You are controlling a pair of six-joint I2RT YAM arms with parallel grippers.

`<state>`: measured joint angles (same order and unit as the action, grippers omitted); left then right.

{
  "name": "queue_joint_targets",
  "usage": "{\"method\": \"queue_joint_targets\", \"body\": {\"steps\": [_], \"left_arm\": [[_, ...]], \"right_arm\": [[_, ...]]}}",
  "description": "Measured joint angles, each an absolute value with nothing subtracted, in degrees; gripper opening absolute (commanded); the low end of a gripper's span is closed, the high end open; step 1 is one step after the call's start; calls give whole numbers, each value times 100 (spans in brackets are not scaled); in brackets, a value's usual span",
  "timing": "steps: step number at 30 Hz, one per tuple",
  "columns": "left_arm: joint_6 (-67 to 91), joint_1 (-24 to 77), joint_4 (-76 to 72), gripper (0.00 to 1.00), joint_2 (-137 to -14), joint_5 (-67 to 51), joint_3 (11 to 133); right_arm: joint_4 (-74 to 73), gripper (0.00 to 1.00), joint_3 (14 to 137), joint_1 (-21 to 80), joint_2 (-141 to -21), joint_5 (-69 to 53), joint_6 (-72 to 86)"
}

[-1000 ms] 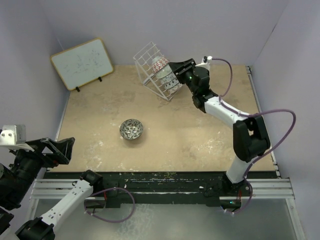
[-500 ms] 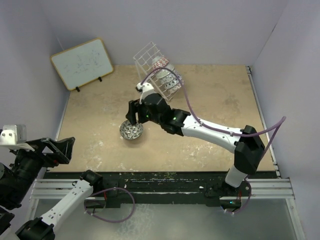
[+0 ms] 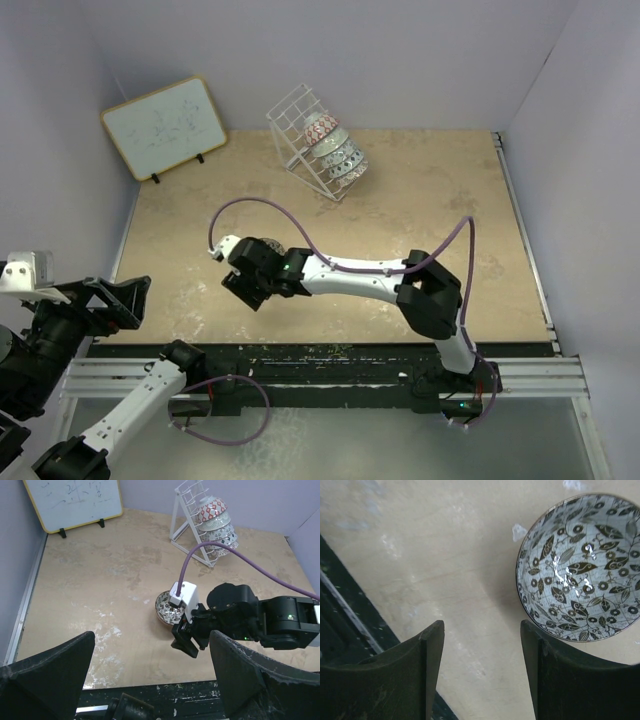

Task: Load the bowls into the dish rack

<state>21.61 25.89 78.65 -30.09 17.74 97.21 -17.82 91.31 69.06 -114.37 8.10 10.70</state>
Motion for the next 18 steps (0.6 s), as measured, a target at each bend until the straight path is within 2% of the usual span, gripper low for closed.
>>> {"method": "queue_joint_targets", "body": {"steps": [2,6,9,18], "left_arm": [[2187,2589,7881,99,-2995,1780,9745],[2198,2589,7896,99,-2974,1789,9782],[2196,2589,7896,99,-2961,1815,9797],[2196,2589,7896,99,-2958,1850,9797]], "right_arm": [[-1940,59,9185,6879,-11622,843,952],[-2080,57,9389,6840,-11848,954,786],[-2071,44,9535,6831,-11935,1044,672],[-1964,44,9579,6829,-12092,1151,395]]}}
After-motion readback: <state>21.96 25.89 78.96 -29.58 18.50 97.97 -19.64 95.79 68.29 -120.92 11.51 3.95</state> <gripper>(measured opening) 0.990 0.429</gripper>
